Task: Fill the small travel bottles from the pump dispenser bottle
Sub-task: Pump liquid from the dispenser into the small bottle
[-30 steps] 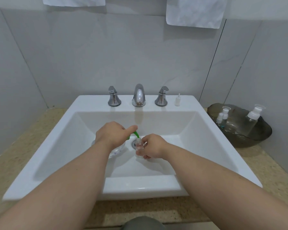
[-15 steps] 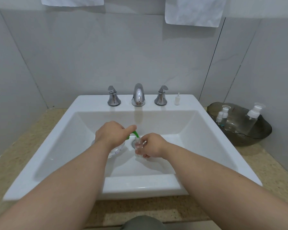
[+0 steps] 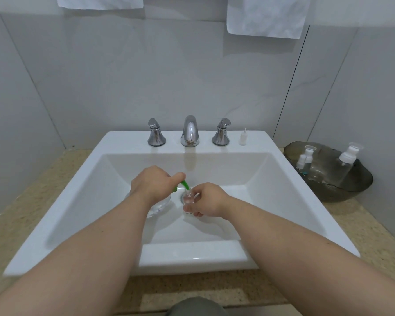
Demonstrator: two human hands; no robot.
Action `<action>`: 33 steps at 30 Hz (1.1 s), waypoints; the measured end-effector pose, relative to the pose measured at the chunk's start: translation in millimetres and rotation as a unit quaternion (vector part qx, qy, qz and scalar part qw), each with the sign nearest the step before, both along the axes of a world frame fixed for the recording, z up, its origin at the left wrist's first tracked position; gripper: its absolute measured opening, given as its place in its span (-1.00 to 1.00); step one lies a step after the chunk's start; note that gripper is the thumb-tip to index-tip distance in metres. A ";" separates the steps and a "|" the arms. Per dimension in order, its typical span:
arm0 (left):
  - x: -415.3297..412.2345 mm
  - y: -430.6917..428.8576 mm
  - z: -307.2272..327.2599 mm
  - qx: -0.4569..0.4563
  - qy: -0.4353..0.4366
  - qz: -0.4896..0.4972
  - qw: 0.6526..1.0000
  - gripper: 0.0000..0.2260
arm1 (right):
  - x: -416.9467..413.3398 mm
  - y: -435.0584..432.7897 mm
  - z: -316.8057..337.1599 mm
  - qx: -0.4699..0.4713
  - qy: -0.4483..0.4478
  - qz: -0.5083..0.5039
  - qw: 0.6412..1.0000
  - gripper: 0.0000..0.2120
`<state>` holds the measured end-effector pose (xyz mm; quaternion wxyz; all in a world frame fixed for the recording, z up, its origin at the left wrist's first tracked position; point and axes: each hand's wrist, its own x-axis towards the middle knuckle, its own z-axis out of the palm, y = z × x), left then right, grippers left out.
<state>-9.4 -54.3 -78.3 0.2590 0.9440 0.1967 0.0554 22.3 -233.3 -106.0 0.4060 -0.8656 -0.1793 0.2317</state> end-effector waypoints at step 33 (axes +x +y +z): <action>-3.2 1.1 0.8 -0.001 -0.011 -0.004 1.000 -0.45 | 0.0 1.1 -0.8 0.002 0.002 0.006 1.000 -0.75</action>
